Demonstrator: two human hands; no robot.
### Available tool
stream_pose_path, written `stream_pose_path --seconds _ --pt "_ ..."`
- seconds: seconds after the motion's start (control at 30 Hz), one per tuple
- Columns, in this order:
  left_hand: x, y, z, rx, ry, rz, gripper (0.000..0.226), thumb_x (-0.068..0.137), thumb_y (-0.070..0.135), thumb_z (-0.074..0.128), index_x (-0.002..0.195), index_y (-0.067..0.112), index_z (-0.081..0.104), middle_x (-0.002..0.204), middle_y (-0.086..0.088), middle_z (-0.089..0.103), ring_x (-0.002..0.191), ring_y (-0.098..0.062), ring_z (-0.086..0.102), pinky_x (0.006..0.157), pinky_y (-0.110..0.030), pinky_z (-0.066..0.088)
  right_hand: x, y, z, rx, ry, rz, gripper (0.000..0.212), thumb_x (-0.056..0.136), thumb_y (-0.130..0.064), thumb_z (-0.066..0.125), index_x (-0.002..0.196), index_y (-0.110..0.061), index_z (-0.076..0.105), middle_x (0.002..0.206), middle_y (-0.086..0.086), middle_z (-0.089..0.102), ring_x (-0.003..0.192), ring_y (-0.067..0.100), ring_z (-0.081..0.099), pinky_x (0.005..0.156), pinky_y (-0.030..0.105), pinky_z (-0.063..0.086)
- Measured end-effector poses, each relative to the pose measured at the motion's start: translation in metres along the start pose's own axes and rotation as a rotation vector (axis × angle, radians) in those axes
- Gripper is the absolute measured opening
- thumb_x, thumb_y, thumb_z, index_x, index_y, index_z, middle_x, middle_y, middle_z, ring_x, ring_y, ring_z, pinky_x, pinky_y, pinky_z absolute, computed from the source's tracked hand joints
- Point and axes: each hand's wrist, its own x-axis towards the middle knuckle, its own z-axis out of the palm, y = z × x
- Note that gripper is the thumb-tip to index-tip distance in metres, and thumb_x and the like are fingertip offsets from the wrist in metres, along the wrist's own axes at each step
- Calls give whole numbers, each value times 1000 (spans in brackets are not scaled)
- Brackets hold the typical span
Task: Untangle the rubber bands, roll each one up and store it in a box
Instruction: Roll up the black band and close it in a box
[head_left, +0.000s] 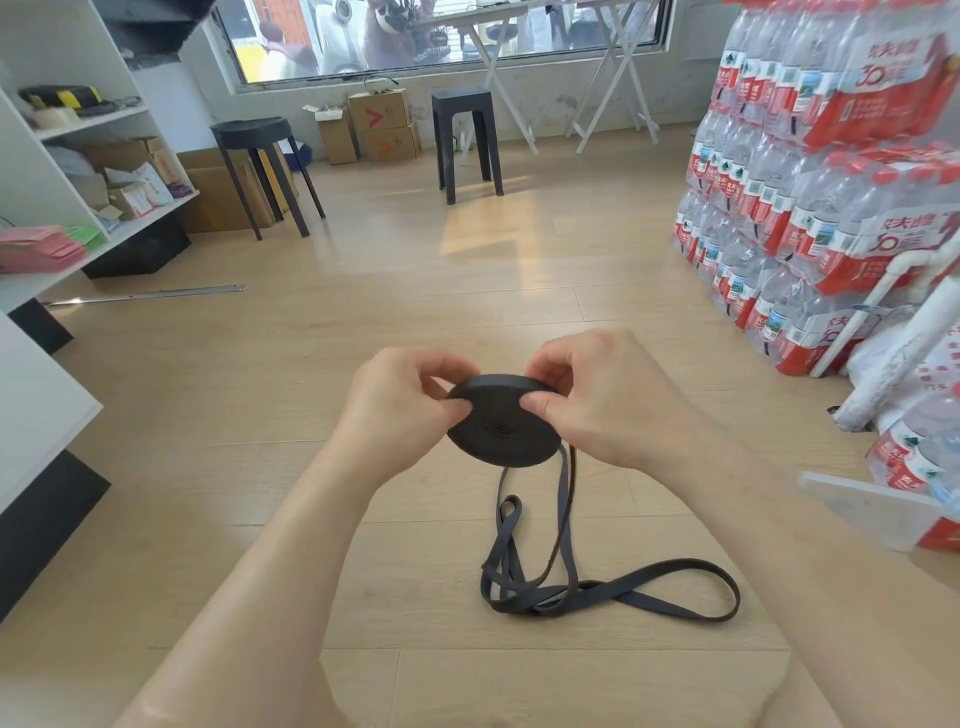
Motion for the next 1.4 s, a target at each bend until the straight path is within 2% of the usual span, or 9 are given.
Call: stream_pose_path --seconds 0.13,0.33,0.5,0.6,0.7,0.83,1.0,1.17,1.4 --pt "-5 5 3 342 -79 177 14 79 28 72 91 36 73 68 14 64 71 -6 58 64 -24 48 -2 -7 3 -211 -39 -123 8 83 -29 63 88 -24 67 83 -4 65 82 20 58 74 35 50" --pt "0 5 -1 380 -105 176 10 73 24 77 81 29 75 65 13 64 68 -6 56 61 -23 45 -5 -10 3 -275 -84 -246 10 87 -26 61 93 -19 65 88 -6 61 81 15 52 74 33 46" --pt "-6 8 10 414 -150 256 11 79 27 71 90 30 72 65 10 61 68 -12 55 60 -26 43 -3 -4 4 -201 -87 -277 11 83 -23 65 91 -18 70 84 -4 66 81 18 60 74 36 49" --pt "-3 4 6 323 -116 198 8 78 24 73 84 29 74 62 10 62 65 -8 56 59 -26 45 1 4 -4 184 -160 -39 19 77 -26 79 93 -27 70 84 -7 67 76 8 63 71 23 52" --pt "2 -2 -2 182 -70 117 11 76 19 75 78 30 74 67 7 69 71 -14 63 70 -34 54 2 17 -15 401 -190 113 30 69 -23 86 94 -28 70 84 0 68 70 8 63 67 25 51" --pt "4 -5 -6 45 -68 66 21 75 12 77 72 32 73 65 7 71 70 -15 67 72 -40 58 2 13 -18 456 -157 100 14 74 -14 82 81 -23 74 75 3 72 66 8 64 62 23 53" --pt "4 -8 -8 -70 -66 49 24 77 9 76 74 33 73 65 11 72 56 -1 63 67 -32 58 1 10 -17 485 -97 154 12 71 -15 84 80 -17 75 70 3 73 59 10 65 57 23 56" --pt "5 -7 -7 -182 -55 5 23 79 5 73 75 28 73 68 4 73 61 -9 67 54 -26 54 0 7 -16 461 -37 165 14 70 -19 85 82 -18 77 70 -2 73 62 7 68 54 20 54" --pt "6 -10 -3 -282 -19 -57 19 79 4 73 77 23 72 73 0 74 70 -19 70 55 -30 56 1 8 -12 529 -4 243 13 71 -17 84 81 -17 77 74 0 74 69 14 72 58 23 57"
